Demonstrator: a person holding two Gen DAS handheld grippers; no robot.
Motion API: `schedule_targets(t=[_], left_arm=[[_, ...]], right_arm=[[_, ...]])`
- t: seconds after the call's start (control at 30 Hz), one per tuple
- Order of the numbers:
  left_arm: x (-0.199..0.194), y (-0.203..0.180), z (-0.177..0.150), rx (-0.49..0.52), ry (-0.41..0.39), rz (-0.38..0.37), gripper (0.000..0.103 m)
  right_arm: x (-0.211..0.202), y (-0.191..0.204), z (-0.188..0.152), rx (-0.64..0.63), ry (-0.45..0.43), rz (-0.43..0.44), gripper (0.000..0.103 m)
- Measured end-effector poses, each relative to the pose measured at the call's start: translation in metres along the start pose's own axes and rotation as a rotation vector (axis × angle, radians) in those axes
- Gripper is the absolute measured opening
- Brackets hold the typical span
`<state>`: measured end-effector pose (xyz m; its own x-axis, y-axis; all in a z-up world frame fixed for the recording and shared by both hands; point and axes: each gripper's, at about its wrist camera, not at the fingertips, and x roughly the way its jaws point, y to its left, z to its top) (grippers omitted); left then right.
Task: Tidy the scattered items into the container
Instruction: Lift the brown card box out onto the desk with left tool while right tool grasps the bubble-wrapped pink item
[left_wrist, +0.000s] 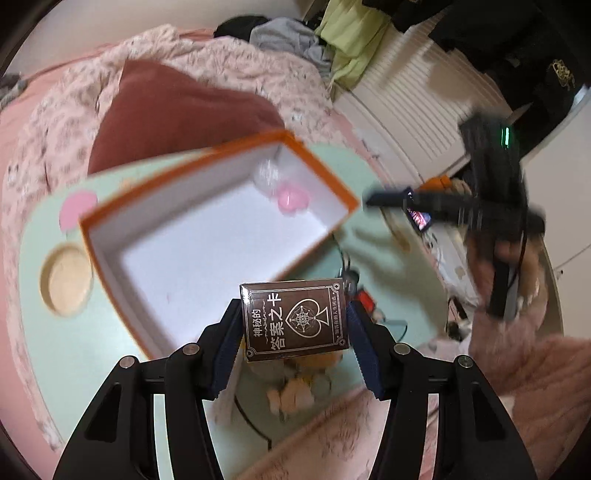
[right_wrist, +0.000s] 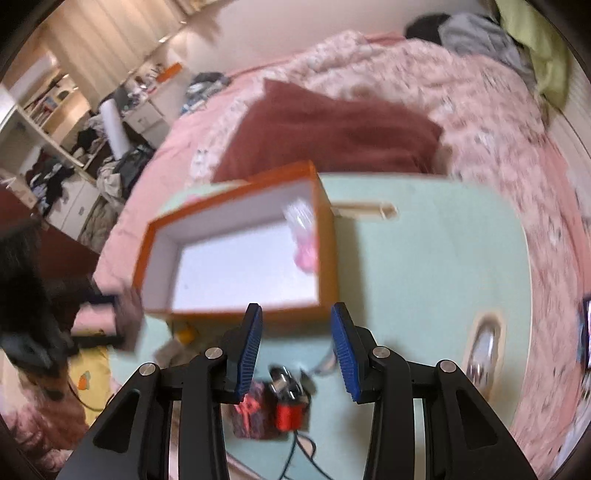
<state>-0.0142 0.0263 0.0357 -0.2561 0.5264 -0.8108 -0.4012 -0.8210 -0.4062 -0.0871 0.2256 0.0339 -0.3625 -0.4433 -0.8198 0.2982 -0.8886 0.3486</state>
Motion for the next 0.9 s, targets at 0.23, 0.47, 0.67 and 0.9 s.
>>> schedule_targets(t=[0.23,0.47,0.67,0.9], left_arm=[[0.011,0.003,-0.024,0.028,-0.006,0.047,0.057],[0.018,0.008,-0.028,0.045,0.009,0.06,0.057],[0.021,0.016,-0.027,0.011,0.02,0.059,0.058],[0.026,0.036,-0.023,-0.054,0.016,0.094,0.058]], right_arm=[[0.036,0.046,0.051,-0.247,0.024,-0.108,0.021],[0.114,0.061,0.07,-0.421,0.173,-0.356,0.021],[0.15,0.066,0.067,-0.523,0.201,-0.541,0.034],[0.16,0.071,0.061,-0.601,0.21,-0.609,0.035]])
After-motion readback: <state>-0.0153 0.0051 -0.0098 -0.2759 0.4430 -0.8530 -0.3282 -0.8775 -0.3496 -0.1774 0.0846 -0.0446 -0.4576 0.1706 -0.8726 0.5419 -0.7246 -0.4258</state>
